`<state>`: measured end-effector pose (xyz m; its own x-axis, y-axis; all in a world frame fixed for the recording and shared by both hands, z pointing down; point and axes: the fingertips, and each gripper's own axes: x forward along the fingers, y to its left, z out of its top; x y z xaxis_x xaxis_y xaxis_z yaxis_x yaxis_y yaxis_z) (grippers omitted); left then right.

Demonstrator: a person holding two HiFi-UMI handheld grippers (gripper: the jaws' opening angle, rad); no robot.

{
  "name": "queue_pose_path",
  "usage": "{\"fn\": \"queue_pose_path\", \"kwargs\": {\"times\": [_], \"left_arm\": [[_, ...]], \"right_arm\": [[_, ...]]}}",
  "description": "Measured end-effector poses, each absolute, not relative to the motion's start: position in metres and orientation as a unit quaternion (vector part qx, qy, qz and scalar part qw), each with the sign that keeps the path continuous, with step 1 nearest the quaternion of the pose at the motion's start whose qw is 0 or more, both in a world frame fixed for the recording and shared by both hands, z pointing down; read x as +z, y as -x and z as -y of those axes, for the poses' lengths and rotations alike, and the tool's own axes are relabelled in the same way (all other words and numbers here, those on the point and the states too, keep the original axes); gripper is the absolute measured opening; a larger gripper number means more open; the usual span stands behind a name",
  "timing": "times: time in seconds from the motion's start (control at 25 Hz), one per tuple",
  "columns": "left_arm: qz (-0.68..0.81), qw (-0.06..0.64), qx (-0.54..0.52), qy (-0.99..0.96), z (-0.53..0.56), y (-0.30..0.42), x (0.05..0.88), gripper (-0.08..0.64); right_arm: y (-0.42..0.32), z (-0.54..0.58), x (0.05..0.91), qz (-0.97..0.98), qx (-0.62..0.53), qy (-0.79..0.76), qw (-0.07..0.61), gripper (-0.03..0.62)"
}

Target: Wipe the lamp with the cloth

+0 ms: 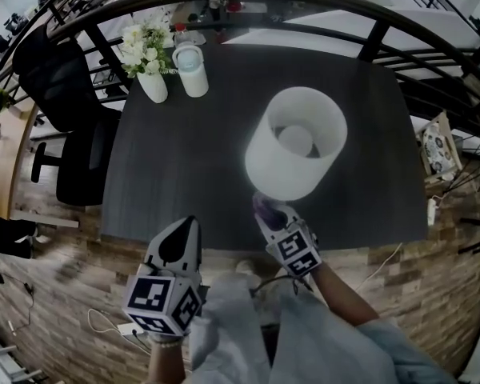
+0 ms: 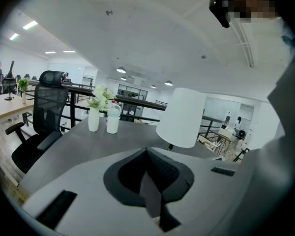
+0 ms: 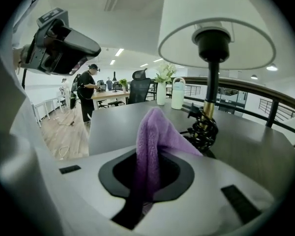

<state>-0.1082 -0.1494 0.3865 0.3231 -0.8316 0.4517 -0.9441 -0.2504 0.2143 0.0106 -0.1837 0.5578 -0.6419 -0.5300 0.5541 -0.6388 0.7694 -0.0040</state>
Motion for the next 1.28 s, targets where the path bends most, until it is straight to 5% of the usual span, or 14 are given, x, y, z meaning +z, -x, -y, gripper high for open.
{"fn": "queue_pose_path", "kwargs": {"times": [0.44,1.28], "left_arm": [[0.586,0.229,0.121,-0.768,0.138,0.128,0.387,0.002],[0.522,0.221,0.124,-0.814,0.166,0.057,0.381,0.002]], "right_arm": [[0.038,0.202,0.533,0.907,0.099,-0.340,0.227,0.049],[-0.123,0.211,0.548,0.811,0.139,-0.492,0.284,0.049]]}}
